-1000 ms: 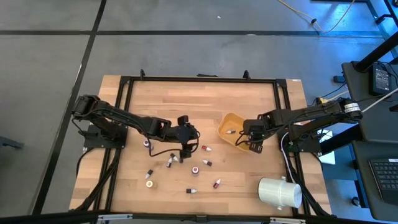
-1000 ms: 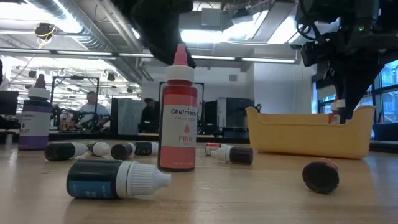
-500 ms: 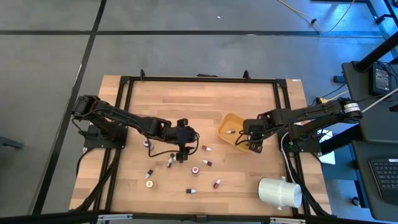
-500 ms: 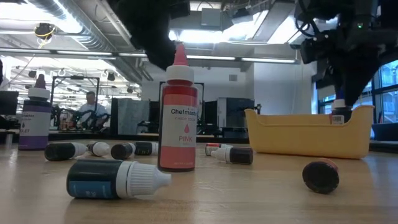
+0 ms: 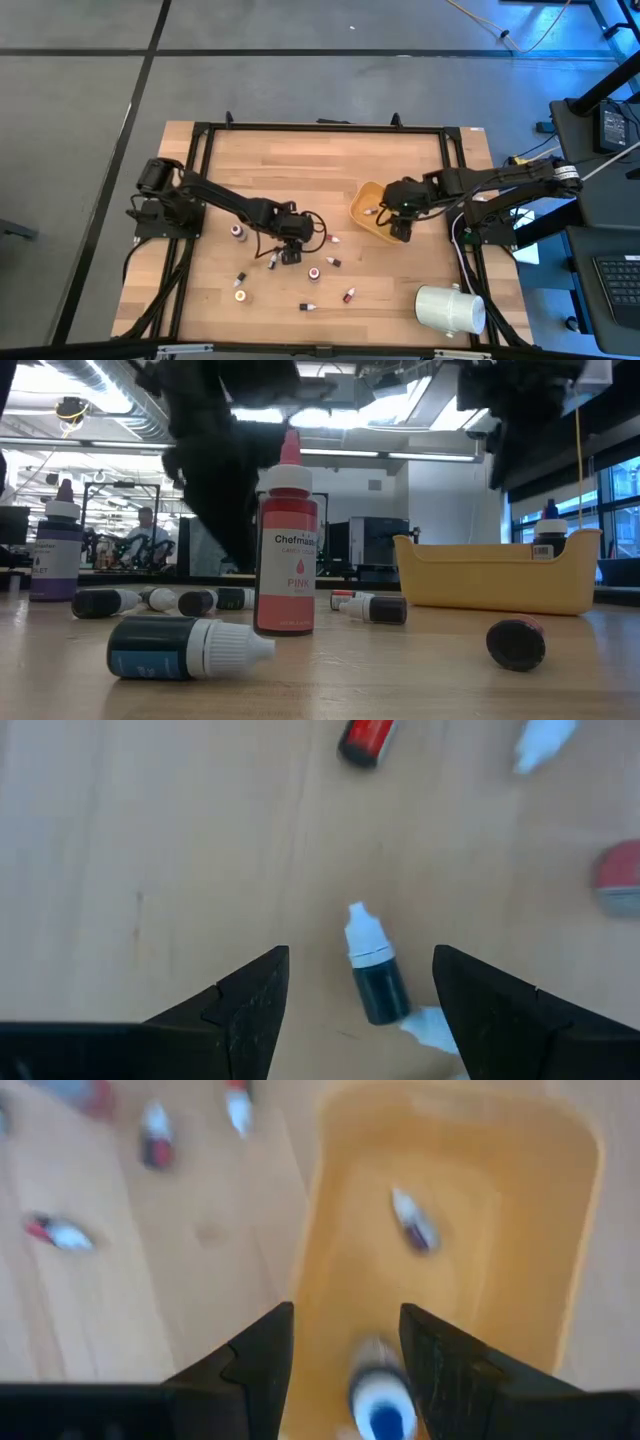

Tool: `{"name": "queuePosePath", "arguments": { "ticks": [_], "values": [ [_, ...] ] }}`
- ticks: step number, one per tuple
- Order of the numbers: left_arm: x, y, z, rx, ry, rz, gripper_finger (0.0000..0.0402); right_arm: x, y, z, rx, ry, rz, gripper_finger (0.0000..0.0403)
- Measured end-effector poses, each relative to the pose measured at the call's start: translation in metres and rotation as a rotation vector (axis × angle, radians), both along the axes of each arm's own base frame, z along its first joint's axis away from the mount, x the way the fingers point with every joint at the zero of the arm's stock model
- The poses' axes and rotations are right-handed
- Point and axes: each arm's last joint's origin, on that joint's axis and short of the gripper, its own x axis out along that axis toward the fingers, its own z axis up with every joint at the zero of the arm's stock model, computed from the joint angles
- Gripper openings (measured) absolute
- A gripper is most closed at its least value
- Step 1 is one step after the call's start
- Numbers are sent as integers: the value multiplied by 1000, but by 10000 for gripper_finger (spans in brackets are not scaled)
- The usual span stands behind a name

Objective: Pick & Place food coloring
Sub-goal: Put the small green food coloring bottle in the yellow bin

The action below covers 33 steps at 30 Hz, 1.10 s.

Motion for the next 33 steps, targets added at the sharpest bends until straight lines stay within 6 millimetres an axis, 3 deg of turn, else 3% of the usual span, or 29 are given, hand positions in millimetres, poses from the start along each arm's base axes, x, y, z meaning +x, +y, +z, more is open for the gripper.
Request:
{"name": "queuePosePath", "arguments": {
  "ticks": [8,15,23,33],
  "values": [
    [-1,4,-17,2,90,46,238,20,2,13,-35,-241,84,184],
    [-1,4,-17,-7,94,49,192,31,3,24,-103,-404,179,184],
    [1,4,-27,38,127,-35,148,31,3,24,-118,-415,198,184],
    [3,4,-29,125,141,-289,141,31,3,24,-118,-414,198,184]
  ]
}}
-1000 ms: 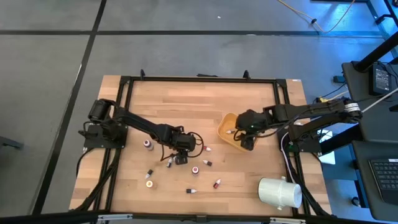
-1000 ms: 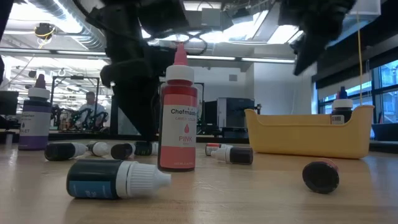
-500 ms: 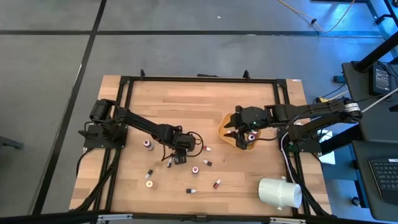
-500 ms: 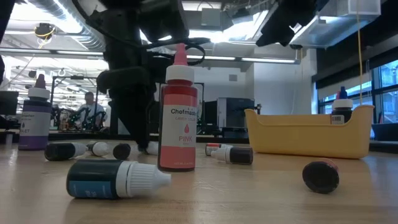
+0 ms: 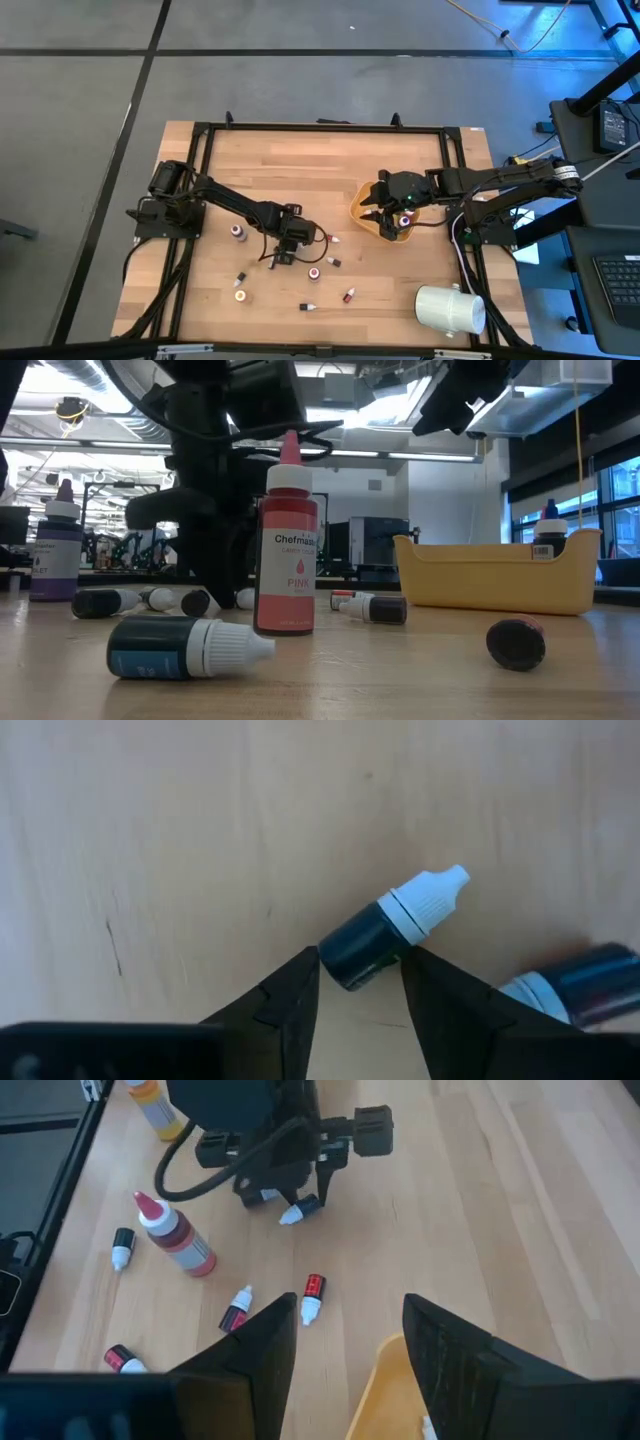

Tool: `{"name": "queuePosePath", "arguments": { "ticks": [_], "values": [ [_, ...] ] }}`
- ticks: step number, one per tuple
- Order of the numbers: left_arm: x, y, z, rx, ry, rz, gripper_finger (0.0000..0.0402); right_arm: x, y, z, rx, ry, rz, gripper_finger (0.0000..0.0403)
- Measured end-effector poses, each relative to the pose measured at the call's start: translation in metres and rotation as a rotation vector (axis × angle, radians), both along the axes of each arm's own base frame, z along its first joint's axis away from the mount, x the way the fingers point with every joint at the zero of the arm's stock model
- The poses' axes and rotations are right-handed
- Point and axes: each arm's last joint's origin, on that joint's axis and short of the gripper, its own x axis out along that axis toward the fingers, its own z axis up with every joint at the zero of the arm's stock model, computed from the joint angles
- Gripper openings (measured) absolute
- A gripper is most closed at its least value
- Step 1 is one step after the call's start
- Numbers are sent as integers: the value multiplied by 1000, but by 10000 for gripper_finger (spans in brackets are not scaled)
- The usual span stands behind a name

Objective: Pick & Place food coloring
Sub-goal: Put the small green food coloring bottle in the yellow bin

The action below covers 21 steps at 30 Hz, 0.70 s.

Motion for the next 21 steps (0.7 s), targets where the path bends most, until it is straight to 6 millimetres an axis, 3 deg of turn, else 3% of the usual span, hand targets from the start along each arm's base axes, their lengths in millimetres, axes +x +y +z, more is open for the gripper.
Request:
{"name": "queuePosePath", "arguments": {
  "ticks": [7,17,21],
  "values": [
    [0,-5,0,54,3,-174,141,-1,0,-1,0,13,1,184],
    [1,-5,-1,0,-21,2,141,-1,0,-2,-1,21,1,184],
    [1,-5,-1,2,-22,-7,141,-1,0,-2,-1,21,1,184]
  ]
}}
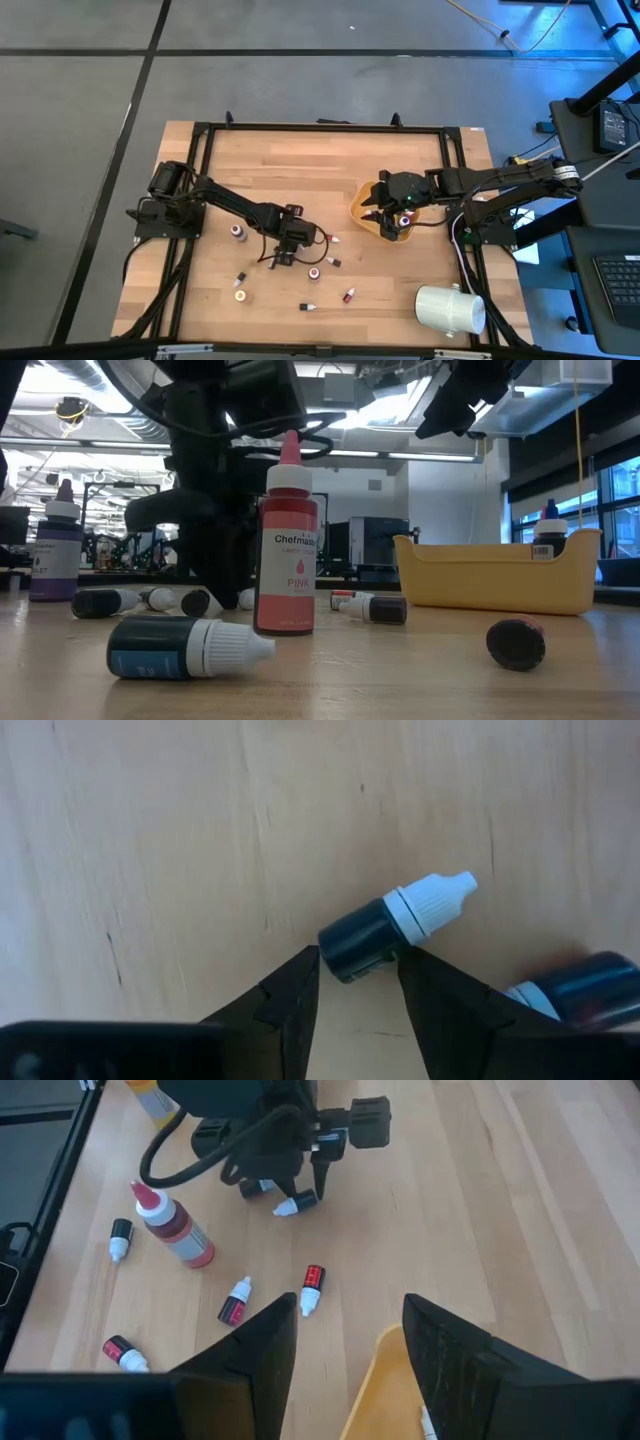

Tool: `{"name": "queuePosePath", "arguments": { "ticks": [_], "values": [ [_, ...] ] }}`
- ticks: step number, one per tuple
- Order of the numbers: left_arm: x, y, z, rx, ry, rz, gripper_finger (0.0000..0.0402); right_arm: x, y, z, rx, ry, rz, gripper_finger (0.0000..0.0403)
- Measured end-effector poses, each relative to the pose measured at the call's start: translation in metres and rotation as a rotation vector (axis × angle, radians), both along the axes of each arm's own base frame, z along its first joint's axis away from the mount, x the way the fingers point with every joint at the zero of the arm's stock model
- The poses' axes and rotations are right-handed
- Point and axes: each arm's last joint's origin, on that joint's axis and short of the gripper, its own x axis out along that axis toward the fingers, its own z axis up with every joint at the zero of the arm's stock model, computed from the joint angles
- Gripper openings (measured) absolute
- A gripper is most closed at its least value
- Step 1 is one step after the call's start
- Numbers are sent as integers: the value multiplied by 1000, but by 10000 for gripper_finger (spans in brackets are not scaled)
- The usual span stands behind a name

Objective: Pick & Place food coloring
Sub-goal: Put the small green food coloring bottle in the yellow bin

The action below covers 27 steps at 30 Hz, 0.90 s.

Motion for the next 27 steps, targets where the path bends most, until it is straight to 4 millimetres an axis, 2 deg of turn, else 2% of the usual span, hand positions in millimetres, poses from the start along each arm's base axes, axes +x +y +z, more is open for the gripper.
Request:
{"name": "queuePosePath", "arguments": {
  "ticks": [5,10,27],
  "values": [
    [0,-3,0,32,6,-74,141,0,0,0,0,1,0,184],
    [0,-3,0,53,-7,-27,141,0,0,0,0,1,0,184],
    [0,-5,0,73,-12,-25,145,0,0,0,0,1,0,184]
  ]
}}
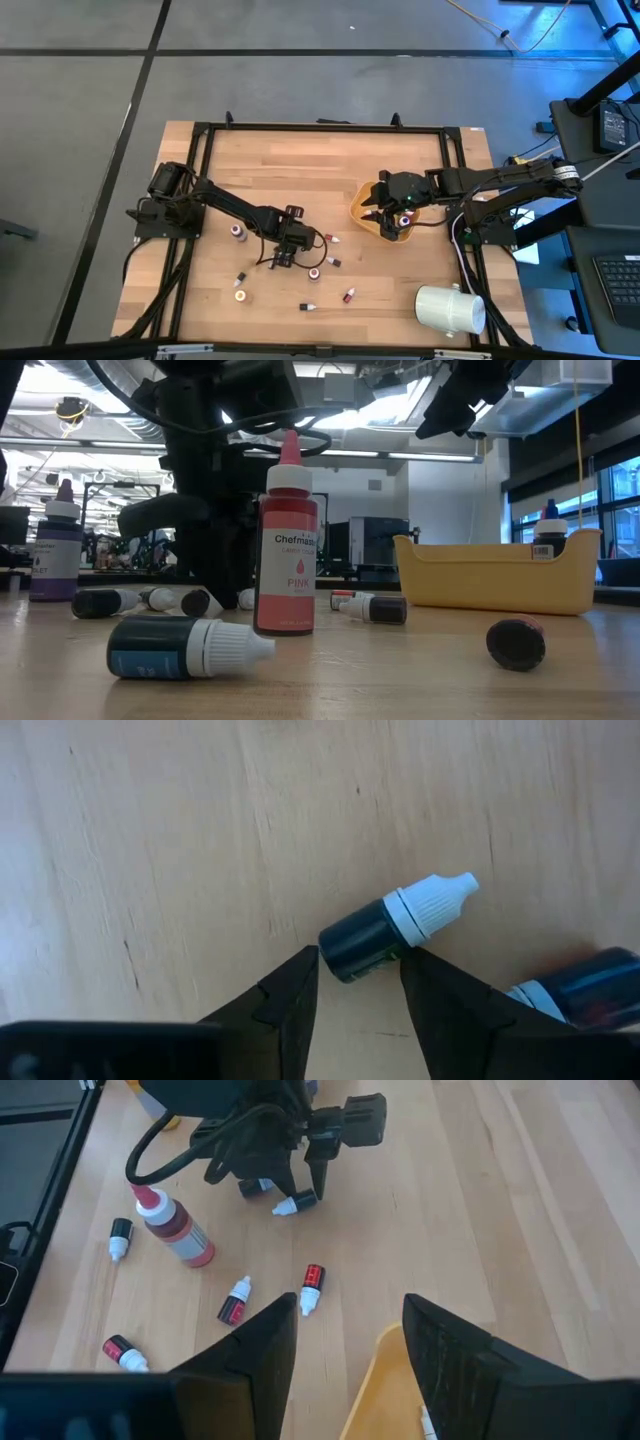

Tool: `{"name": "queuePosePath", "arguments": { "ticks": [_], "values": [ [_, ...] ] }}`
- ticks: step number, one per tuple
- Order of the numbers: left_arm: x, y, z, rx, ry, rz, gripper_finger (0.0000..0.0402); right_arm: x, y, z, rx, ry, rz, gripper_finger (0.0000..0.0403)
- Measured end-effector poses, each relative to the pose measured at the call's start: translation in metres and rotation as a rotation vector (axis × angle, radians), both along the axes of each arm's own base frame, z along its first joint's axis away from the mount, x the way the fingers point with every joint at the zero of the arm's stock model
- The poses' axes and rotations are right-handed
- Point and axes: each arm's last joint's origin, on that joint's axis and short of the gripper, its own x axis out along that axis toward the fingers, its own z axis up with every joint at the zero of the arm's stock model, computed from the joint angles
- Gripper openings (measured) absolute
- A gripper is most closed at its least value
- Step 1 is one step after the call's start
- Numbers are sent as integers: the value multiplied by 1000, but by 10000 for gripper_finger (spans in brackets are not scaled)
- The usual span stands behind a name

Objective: Pick & Place food coloring
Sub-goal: Put the small green food coloring bottle in the yellow bin

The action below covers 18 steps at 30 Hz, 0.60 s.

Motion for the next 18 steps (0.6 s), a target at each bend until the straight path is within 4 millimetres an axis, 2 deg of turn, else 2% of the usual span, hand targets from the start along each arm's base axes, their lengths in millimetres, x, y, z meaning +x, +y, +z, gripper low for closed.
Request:
{"name": "queuePosePath", "arguments": {
  "ticks": [9,18],
  "values": [
    [1,0,0,8,-7,7,169,0,0,0,-1,0,1,184],
    [2,2,1,67,-24,16,246,-1,0,-1,-3,11,2,184]
  ]
}}
